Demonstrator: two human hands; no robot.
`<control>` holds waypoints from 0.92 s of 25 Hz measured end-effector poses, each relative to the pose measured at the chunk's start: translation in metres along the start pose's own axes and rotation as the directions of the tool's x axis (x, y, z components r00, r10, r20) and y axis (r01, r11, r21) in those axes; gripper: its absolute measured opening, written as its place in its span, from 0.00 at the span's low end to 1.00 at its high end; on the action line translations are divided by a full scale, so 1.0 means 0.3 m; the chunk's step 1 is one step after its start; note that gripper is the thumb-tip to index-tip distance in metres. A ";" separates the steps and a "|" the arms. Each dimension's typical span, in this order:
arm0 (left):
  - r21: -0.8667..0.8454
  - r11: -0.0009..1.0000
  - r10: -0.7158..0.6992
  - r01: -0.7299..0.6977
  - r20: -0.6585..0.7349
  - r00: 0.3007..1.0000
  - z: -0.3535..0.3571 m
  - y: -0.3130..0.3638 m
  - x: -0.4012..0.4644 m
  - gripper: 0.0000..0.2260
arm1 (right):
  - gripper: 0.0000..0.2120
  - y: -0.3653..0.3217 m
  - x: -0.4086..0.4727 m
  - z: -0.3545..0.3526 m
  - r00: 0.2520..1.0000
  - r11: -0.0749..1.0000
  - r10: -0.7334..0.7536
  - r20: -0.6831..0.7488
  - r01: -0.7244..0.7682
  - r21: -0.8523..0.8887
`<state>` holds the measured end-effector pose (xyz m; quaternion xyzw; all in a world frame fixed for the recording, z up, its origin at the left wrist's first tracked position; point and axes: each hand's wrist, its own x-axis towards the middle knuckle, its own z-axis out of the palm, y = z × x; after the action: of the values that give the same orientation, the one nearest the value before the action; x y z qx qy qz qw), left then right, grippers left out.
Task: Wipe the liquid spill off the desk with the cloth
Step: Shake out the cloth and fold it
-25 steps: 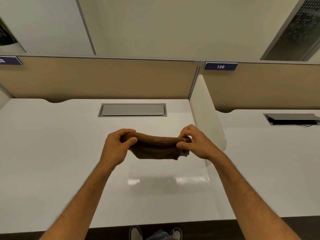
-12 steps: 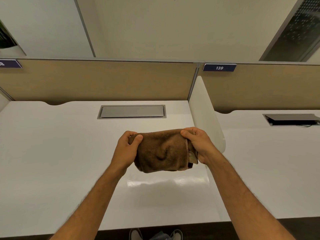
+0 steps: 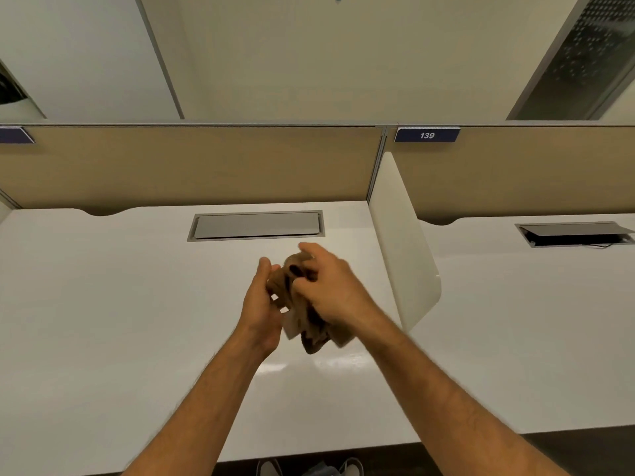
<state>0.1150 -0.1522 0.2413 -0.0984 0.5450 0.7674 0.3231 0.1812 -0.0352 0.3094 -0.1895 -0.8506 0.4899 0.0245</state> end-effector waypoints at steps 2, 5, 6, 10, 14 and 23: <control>0.006 0.999 0.037 -0.037 0.011 0.999 -0.001 -0.009 -0.004 0.23 | 0.30 0.019 -0.010 0.048 0.992 0.996 -0.028 0.122 0.038 -0.081; 0.010 0.996 0.085 -0.084 -0.051 0.995 -0.042 -0.024 0.013 0.19 | 0.26 0.058 -0.003 0.033 0.997 0.977 -0.063 0.052 0.051 0.205; -0.005 0.997 0.082 -0.083 -0.068 0.994 -0.058 -0.025 0.018 0.18 | 0.22 0.080 0.010 0.014 0.996 0.956 -0.032 -0.088 0.056 0.289; -0.143 0.989 0.024 -0.032 -0.061 0.998 -0.088 -0.017 0.024 0.12 | 0.24 0.228 0.047 -0.016 0.952 0.834 0.284 -0.116 -0.185 0.519; -0.169 0.984 0.061 -0.062 -0.013 0.998 -0.073 -0.006 0.022 0.22 | 0.33 0.339 0.020 0.067 0.886 0.443 0.291 0.360 -0.458 0.771; 0.259 0.960 0.085 -0.108 0.100 0.991 -0.128 -0.010 0.048 0.26 | 0.16 0.331 0.062 -0.027 0.969 0.595 0.167 0.180 -0.245 0.766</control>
<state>0.0979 -0.1805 0.2171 0.0059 0.6317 0.7064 0.3191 0.1956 0.0225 0.2272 -0.2346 -0.5246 0.8183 0.0097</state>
